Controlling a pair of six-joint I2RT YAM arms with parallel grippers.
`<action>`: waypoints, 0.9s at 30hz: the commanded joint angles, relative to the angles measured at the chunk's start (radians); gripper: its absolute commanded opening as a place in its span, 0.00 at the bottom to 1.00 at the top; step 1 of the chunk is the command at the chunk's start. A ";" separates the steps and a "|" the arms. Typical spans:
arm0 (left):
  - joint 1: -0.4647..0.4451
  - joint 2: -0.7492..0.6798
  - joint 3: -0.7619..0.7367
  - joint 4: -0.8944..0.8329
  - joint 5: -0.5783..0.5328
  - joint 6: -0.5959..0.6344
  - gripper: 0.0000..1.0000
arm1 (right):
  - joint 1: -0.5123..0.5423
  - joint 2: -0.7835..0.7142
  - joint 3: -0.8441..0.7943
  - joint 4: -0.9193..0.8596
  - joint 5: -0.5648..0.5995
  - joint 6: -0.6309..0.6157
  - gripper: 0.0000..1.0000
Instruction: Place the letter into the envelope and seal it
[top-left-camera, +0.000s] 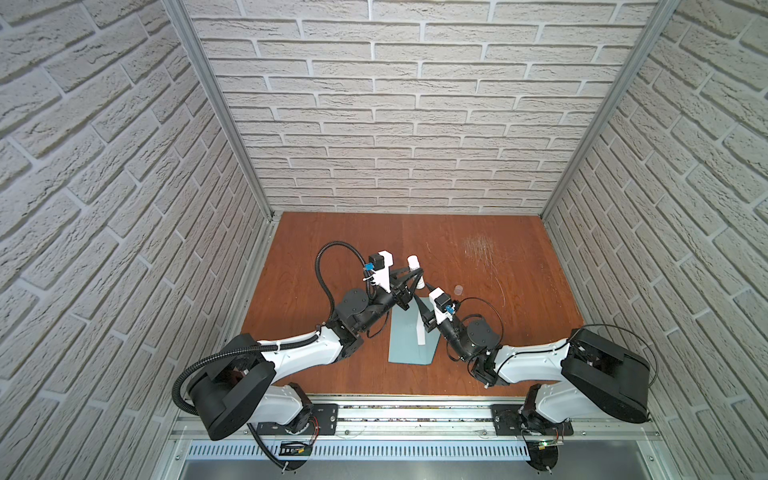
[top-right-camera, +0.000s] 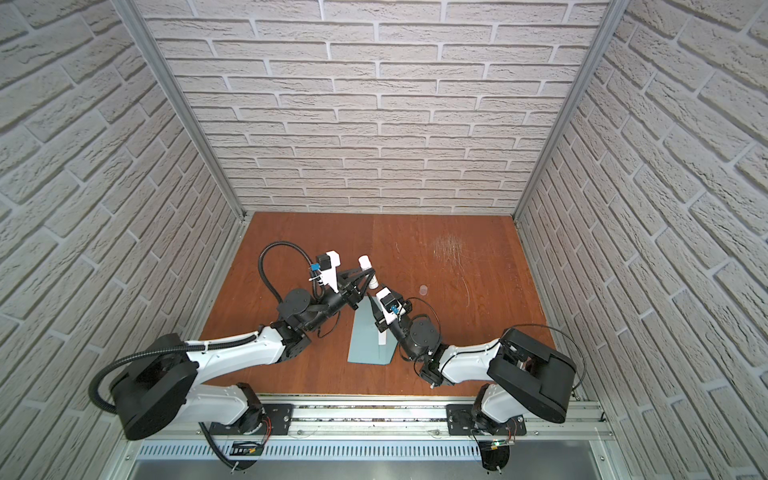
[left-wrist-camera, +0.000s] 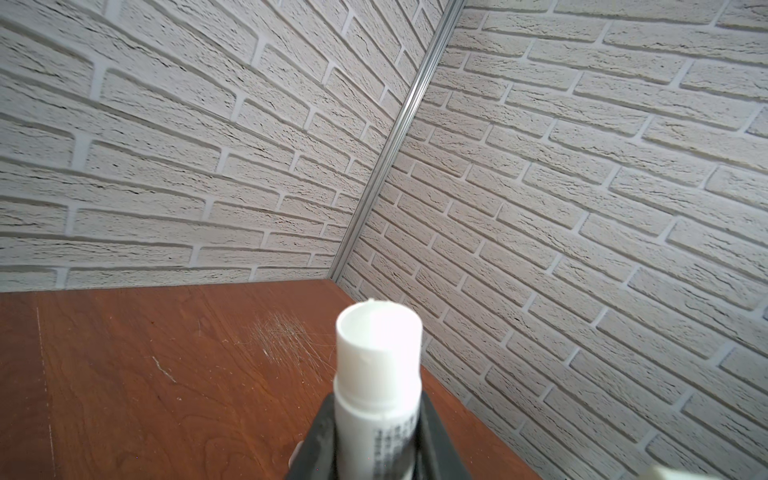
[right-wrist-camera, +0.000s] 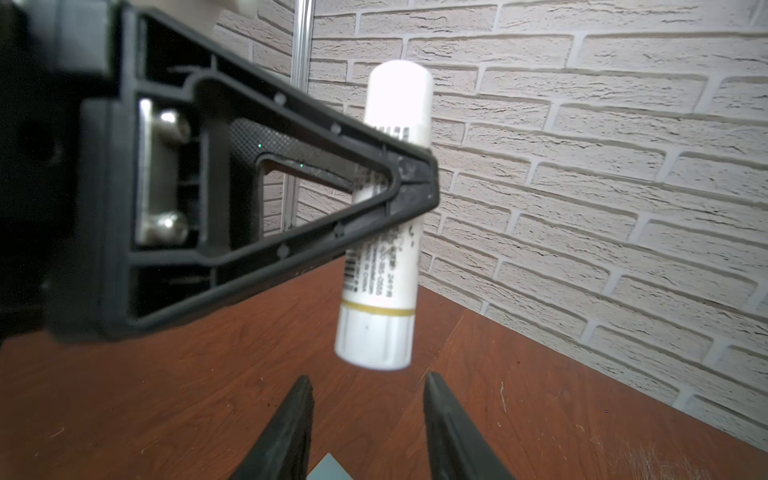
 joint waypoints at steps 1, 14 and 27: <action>-0.007 0.000 0.001 0.079 -0.009 -0.004 0.00 | 0.003 0.006 0.034 0.102 0.055 -0.024 0.44; -0.006 0.004 0.001 0.083 0.002 -0.012 0.00 | 0.004 0.013 0.081 0.023 0.030 -0.007 0.31; -0.007 -0.027 0.004 0.047 0.002 0.013 0.00 | 0.003 -0.004 0.090 -0.064 0.018 0.015 0.38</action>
